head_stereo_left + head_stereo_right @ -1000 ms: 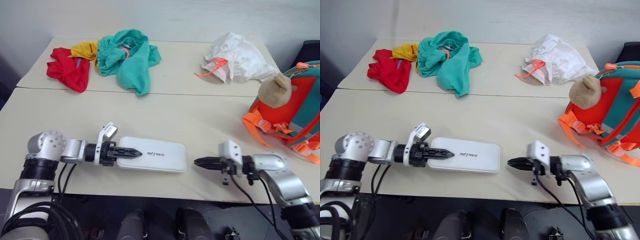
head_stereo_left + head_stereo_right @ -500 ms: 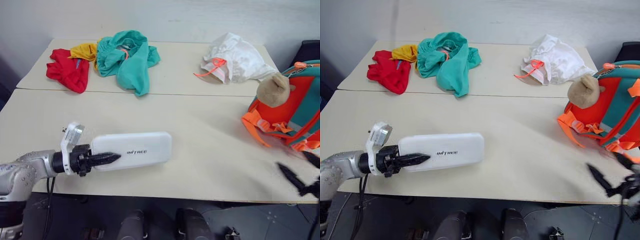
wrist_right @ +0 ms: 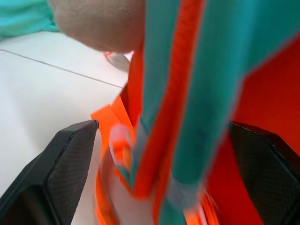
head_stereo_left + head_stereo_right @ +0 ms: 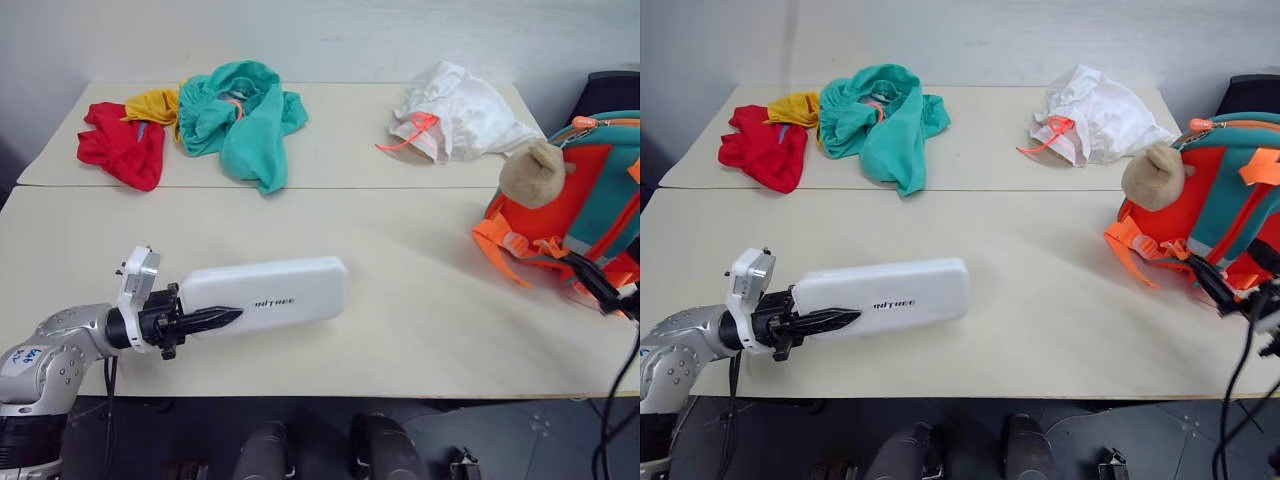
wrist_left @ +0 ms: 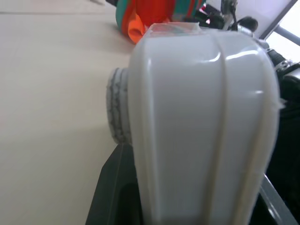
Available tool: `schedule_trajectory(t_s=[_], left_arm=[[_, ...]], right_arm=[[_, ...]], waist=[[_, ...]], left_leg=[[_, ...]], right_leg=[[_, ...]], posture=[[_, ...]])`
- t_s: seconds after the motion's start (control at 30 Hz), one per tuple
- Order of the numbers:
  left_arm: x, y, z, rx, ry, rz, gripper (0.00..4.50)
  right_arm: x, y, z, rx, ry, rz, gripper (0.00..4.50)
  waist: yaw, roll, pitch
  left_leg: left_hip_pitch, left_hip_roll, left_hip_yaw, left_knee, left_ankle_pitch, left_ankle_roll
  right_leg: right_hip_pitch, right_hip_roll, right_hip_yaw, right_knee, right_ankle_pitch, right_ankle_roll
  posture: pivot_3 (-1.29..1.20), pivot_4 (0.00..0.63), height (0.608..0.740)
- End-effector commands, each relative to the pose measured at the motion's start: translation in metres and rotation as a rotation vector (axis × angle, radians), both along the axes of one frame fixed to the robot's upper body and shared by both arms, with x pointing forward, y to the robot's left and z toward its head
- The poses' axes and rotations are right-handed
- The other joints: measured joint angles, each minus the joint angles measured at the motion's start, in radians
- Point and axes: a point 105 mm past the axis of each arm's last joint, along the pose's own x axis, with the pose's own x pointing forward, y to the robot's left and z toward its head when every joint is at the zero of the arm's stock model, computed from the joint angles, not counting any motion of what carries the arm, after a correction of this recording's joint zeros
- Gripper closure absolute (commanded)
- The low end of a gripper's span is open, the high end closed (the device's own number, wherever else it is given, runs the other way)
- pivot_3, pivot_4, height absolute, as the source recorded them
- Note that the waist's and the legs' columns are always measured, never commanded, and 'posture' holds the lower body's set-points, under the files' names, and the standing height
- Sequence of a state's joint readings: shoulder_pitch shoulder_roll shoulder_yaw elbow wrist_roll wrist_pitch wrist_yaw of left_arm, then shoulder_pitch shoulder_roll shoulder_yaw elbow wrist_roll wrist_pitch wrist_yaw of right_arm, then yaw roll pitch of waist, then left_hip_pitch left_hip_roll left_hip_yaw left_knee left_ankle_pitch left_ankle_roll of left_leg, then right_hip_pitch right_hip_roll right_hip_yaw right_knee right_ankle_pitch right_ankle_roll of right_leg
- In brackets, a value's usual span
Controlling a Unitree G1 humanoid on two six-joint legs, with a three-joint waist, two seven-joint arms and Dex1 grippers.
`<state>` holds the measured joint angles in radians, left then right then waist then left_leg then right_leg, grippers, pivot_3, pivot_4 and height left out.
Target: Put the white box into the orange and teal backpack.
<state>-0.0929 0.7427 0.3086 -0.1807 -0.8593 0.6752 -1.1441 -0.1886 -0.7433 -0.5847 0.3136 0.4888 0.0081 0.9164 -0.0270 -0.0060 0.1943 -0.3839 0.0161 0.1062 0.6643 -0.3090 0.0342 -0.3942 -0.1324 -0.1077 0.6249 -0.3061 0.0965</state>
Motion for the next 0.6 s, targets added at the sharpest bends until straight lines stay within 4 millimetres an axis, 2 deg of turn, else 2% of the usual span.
schedule_trajectory(t_s=[0.03, 0.2, 0.3, 0.4, 0.47, 0.57, 0.6], left_arm=[[-0.006, 0.001, 0.021, -0.086, -0.064, 0.029, 3.27], [-0.009, 0.004, 0.024, -0.143, -0.067, 0.107, 3.27], [-0.007, 0.014, 0.029, -0.188, -0.069, 0.196, 3.27], [0.000, 0.026, 0.033, -0.229, -0.068, 0.281, 3.27], [0.005, 0.034, 0.034, -0.243, -0.069, 0.325, 3.27], [0.013, 0.045, 0.036, -0.274, -0.058, 0.372, 3.27], [0.015, 0.046, 0.036, -0.276, -0.056, 0.379, 3.27]], right_arm=[[0.014, 0.008, 0.017, -0.024, -0.052, 0.046, 0.43], [0.029, 0.029, 0.023, -0.017, -0.078, 0.144, 2.06], [0.034, 0.055, 0.036, -0.013, -0.119, 0.252, 3.08], [0.035, 0.090, 0.048, -0.014, -0.133, 0.399, 3.90], [0.034, 0.112, 0.056, -0.003, -0.142, 0.487, 4.09], [0.025, 0.153, 0.064, 0.031, -0.144, 0.650, 4.14], [0.023, 0.161, 0.065, 0.038, -0.141, 0.679, 4.14]], waist=[[0.003, 0.000, 0.000], [0.002, 0.000, 0.000], [0.001, 0.000, 0.000], [-0.005, 0.000, 0.000], [-0.004, 0.001, 0.000], [-0.002, 0.001, 0.000], [-0.001, 0.000, 0.000]], left_leg=[[0.000, 0.000, 0.000, 0.000, 0.000, 0.000], [-0.001, 0.000, -0.001, 0.001, 0.000, 0.001], [-0.001, 0.000, -0.001, 0.001, 0.001, 0.001], [0.000, 0.000, -0.001, 0.001, 0.001, 0.000], [0.000, 0.001, 0.000, 0.001, 0.001, -0.001], [0.000, 0.001, -0.001, 0.001, 0.001, -0.001], [-0.001, 0.001, -0.001, 0.001, 0.001, -0.001]], right_leg=[[0.000, 0.000, 0.000, 0.000, 0.000, 0.000], [0.001, 0.000, 0.000, 0.001, 0.000, 0.001], [0.001, 0.000, 0.000, 0.001, 0.000, 0.001], [0.000, 0.000, 0.000, 0.001, 0.000, 0.001], [0.000, 0.001, 0.000, 0.002, 0.000, 0.001], [0.000, 0.001, 0.000, 0.003, 0.000, 0.001], [0.000, 0.001, -0.001, 0.003, 0.000, 0.001]], posture=[[0.00, 0.150, 0.740], [0.00, 0.150, 0.740], [0.00, 0.150, 0.740], [0.00, 0.150, 0.740], [0.00, 0.150, 0.740], [0.00, 0.150, 0.740], [0.00, 0.150, 0.740]])
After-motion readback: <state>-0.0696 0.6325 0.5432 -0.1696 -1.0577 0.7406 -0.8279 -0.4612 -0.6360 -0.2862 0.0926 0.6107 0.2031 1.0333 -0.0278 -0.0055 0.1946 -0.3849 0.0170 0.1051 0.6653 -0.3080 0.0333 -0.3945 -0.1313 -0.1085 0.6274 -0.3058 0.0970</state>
